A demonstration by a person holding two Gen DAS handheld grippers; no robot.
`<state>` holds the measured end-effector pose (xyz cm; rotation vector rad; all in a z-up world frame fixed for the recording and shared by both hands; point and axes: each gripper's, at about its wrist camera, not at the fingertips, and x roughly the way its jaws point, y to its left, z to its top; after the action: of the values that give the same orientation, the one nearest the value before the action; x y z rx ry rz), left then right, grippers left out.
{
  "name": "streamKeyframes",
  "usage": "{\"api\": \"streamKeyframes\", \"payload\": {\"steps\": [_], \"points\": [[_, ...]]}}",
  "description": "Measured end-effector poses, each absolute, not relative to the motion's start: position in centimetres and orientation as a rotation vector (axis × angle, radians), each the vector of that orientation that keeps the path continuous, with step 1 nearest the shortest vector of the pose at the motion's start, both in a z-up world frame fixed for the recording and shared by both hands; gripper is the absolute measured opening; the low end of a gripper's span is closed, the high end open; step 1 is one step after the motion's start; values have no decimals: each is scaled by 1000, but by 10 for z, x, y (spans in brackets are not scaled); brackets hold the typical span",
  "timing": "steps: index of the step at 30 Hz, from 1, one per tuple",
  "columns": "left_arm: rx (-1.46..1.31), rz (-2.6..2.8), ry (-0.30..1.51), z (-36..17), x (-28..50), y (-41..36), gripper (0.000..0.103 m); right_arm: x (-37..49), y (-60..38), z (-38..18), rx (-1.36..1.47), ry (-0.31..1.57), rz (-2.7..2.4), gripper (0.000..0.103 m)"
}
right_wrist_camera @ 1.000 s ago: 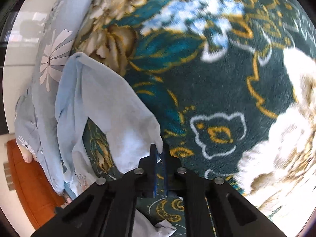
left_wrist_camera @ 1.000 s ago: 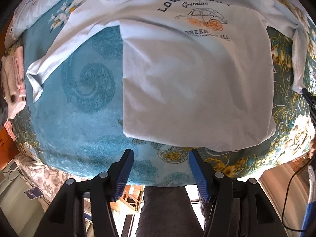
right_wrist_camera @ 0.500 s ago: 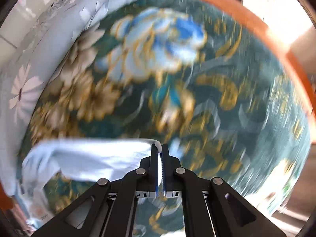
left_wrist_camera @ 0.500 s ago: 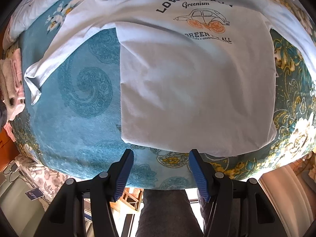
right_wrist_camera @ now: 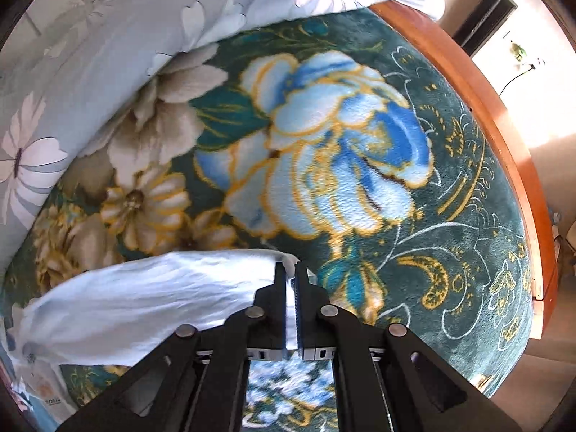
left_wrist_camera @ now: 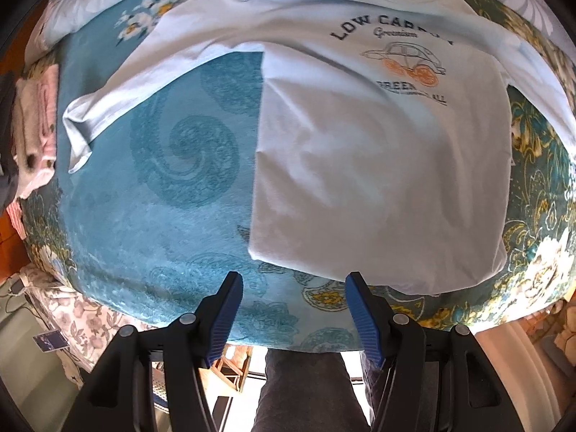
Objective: Fold clothes
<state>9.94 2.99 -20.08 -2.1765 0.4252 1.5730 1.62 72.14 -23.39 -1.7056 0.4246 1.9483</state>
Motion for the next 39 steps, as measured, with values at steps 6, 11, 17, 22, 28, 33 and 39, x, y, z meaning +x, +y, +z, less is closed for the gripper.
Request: {"api": "streamKeyframes", "payload": {"steps": [6,11,17,22,28,33,39], "points": [[-2215,1621,371,-219,95,3,65,64,680,-205,-1632,577,2014,38],[-2255,1614,402,-247,99,-17,65,120,563,-245,-2021,855,2030,38],[-2260,1598,416,-271,101,-37,65,166,451,-280,-2336,858,1985,38],[-2196,1581,373,-286,95,-40,65,158,429,-287,-2406,759,2005,38],[-2126,1540,271,-296,94,-33,65,144,413,-291,-2475,651,2017,40],[-2094,1455,213,-300,107,-26,65,158,404,-291,-2495,723,1963,45],[-2050,1419,249,-299,118,-14,56,171,392,-289,-2516,797,1897,45]]}}
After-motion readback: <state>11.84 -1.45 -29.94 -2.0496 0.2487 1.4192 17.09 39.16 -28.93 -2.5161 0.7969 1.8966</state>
